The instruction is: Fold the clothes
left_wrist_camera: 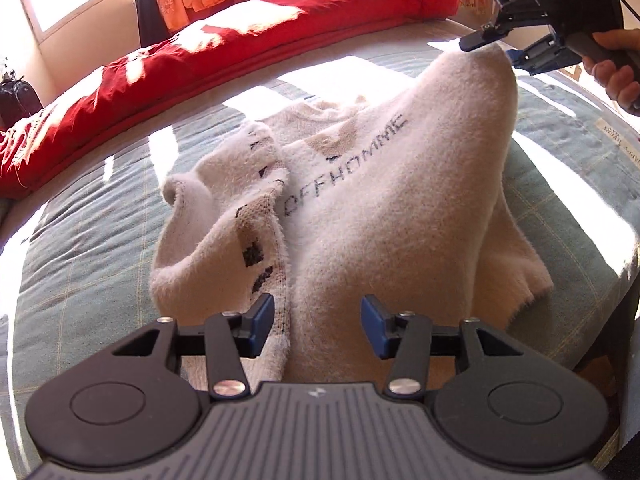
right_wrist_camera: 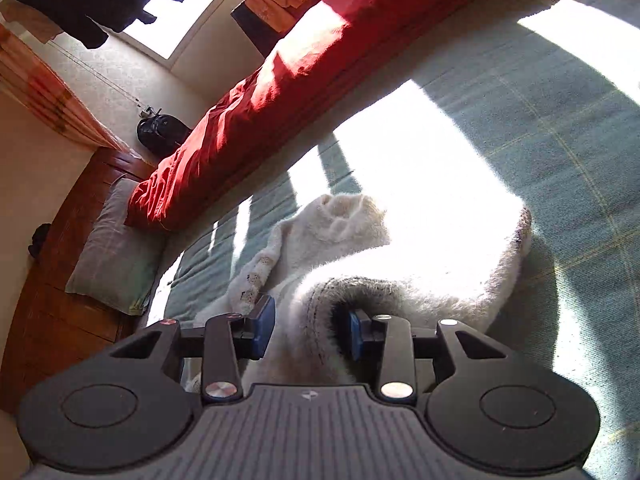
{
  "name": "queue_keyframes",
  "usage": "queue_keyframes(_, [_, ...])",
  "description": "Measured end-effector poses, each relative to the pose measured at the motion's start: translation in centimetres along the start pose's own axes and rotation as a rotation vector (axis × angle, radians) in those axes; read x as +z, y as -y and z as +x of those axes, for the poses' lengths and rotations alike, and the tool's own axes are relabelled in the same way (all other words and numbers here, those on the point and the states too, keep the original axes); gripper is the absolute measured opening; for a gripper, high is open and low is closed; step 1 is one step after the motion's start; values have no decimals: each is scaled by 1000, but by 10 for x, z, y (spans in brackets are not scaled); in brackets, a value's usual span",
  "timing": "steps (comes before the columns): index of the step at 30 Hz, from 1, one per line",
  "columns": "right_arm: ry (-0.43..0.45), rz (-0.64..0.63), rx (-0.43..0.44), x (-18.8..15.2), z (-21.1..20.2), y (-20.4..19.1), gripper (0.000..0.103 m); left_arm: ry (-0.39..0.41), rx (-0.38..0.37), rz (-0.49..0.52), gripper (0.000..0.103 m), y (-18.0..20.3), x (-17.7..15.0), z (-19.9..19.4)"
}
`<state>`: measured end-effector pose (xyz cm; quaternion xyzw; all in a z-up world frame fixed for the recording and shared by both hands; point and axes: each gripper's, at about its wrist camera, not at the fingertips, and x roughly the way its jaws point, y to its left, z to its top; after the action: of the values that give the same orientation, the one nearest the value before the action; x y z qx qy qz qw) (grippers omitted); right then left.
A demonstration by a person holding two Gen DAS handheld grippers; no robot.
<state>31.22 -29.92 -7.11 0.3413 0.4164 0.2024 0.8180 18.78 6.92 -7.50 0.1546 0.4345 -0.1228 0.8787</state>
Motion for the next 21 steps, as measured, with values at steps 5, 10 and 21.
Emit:
queue_keyframes(5, [-39, -28, -109, -10, -13, 6, 58, -48, 35, -15, 50, -10, -5, 15])
queue_keyframes(10, [-70, -107, -160, -25, -32, -8, 68, -90, 29, -51, 54, -15, -22, 22])
queue_keyframes(21, [-274, -170, -102, -88, -8, 13, 72, -12, -36, 22, 55, 20, -35, -31])
